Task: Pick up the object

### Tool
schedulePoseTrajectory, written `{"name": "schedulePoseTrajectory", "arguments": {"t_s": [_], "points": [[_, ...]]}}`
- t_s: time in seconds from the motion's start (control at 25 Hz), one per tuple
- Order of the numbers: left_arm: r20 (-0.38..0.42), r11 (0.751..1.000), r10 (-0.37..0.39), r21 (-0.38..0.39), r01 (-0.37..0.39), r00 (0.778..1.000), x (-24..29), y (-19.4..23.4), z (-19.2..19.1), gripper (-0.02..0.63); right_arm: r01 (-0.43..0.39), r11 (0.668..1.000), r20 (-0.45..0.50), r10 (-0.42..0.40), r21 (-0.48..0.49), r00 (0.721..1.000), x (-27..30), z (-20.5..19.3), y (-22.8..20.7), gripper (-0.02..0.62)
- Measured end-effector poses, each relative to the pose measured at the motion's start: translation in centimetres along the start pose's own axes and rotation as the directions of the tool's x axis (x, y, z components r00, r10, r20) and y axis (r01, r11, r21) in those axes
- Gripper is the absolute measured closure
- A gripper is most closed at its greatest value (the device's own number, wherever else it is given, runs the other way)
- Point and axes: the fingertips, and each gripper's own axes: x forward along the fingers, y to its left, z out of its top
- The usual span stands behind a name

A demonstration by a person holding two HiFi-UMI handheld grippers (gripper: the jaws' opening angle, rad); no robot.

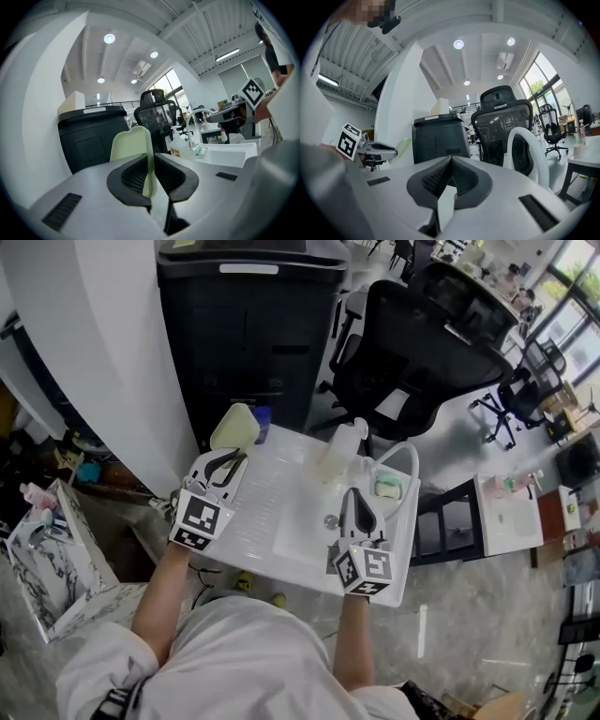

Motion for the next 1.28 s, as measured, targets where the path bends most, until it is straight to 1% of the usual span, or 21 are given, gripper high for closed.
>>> {"name": "schedulePoseTrajectory", "arguments": {"t_s": [0.16,0.36,0.52,0.64,0.8,1.28], "points": [[0.014,1.000,0.016,-0.019,-0.015,1.000,-1.0,0.6,0.1,0.545,0.005,1.000,0.017,-0.005,-0.010,1.000,-0.1,0.7,0.2,0.589],[0.022,0.999,0.028,-0.021,-0.028,0.999,-1.6,1.3,0.3,0.545,-0.001,0.999,0.028,0.002,-0.042,1.000,0.0,1.4,0.6,0.589],[0.024,0.999,0.041,-0.028,-0.040,0.999,-1.6,1.9,0.2,0.545,0.013,0.999,0.036,-0.011,-0.038,0.999,0.4,1.7,0.3,0.589],[0.024,0.999,0.039,-0.030,-0.039,0.999,-1.7,2.0,0.1,0.546,0.021,0.999,0.035,-0.020,-0.038,0.999,0.4,1.5,0.2,0.589],[0.022,0.999,0.031,-0.014,-0.031,0.999,-1.5,1.9,0.3,0.546,0.034,0.999,0.034,-0.033,-0.036,0.999,0.4,1.7,0.0,0.589],[0.032,0.999,0.029,-0.020,-0.028,0.999,-1.3,2.3,0.2,0.545,0.052,0.998,0.049,-0.050,-0.038,0.998,0.6,1.9,-0.4,0.589]]}}
